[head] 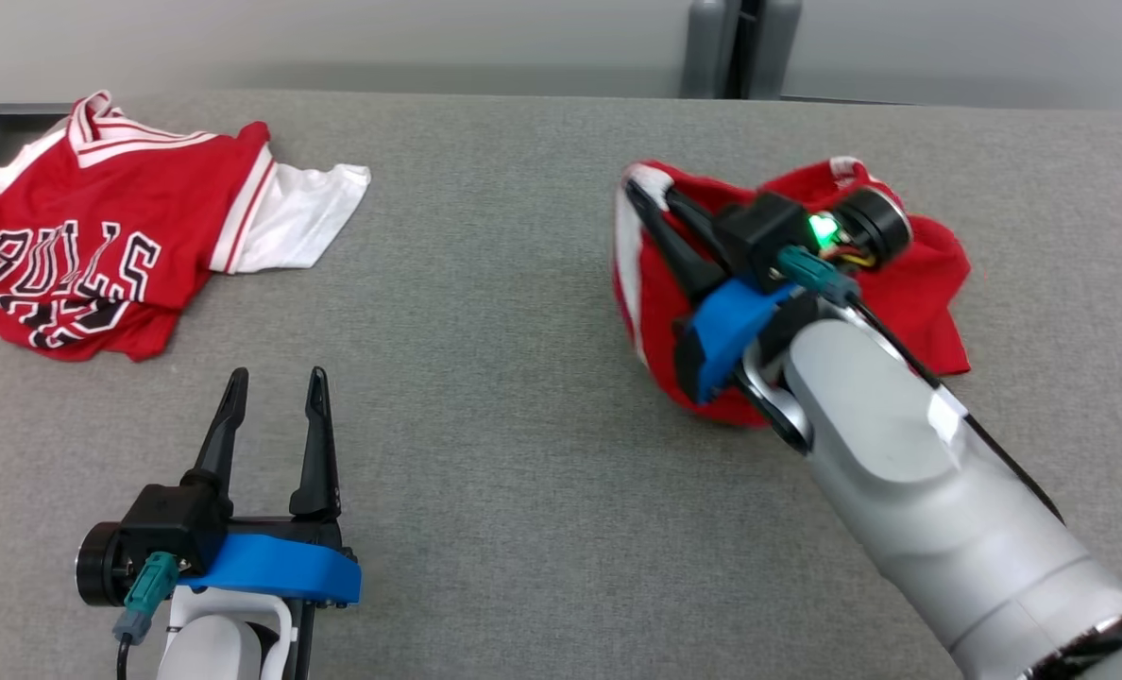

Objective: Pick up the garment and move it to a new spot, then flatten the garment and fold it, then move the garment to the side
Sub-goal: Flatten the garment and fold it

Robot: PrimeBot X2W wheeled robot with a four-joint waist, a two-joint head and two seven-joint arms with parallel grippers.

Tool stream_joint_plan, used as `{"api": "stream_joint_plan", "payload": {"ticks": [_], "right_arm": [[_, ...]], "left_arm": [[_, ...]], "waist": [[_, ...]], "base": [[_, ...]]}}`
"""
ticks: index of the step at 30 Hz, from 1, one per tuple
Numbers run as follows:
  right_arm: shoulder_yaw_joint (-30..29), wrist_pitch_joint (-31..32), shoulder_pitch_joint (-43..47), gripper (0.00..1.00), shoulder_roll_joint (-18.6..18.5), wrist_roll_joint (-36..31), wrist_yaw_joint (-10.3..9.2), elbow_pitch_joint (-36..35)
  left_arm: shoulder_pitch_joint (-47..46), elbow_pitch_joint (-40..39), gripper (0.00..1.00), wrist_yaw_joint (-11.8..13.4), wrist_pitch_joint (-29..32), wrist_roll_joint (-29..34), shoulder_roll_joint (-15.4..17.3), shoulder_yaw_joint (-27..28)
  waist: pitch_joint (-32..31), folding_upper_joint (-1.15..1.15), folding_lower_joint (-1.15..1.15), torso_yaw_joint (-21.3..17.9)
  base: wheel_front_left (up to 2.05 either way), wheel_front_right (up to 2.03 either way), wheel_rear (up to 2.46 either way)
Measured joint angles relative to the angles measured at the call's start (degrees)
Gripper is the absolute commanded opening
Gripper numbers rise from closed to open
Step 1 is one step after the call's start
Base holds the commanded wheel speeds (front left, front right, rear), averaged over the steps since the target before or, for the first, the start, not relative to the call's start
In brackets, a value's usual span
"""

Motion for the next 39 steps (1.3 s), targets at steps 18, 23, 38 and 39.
{"api": "stream_joint_plan", "payload": {"ticks": [18, 23, 38, 39], "right_arm": [[5.77, -1.87, -12.35, 0.00, 3.77, 5.09, 0.00, -11.21], [4.68, -1.88, -3.22, 0.00, 3.66, 3.26, 0.00, -13.36], [-10.02, -1.87, 32.69, 0.00, -7.46, 2.58, -0.01, -22.80], [-11.73, -1.88, 34.12, 0.00, -7.70, 2.56, -0.01, -23.01]], "left_arm": [[0.83, 0.00, 1.00, 1.13, 0.00, -0.63, 0.02, 0.24], [1.71, -0.30, 1.00, 1.31, 0.00, -0.49, 0.01, 0.85], [2.36, -0.38, 1.00, 0.53, 0.00, 1.22, -0.01, 1.51], [2.42, -0.38, 1.00, 0.53, 0.00, 1.37, 0.00, 1.68]], "waist": [[-1.75, 0.00, -0.01, 2.76], [-2.04, 0.00, -0.01, 0.91], [-3.01, 0.00, -0.01, -7.04], [-3.10, 0.00, -0.01, -7.48]], "base": [[0.00, 0.00, 0.00], [0.00, 0.00, 0.00], [0.00, 0.00, 0.00], [0.00, 0.00, 0.00]]}}
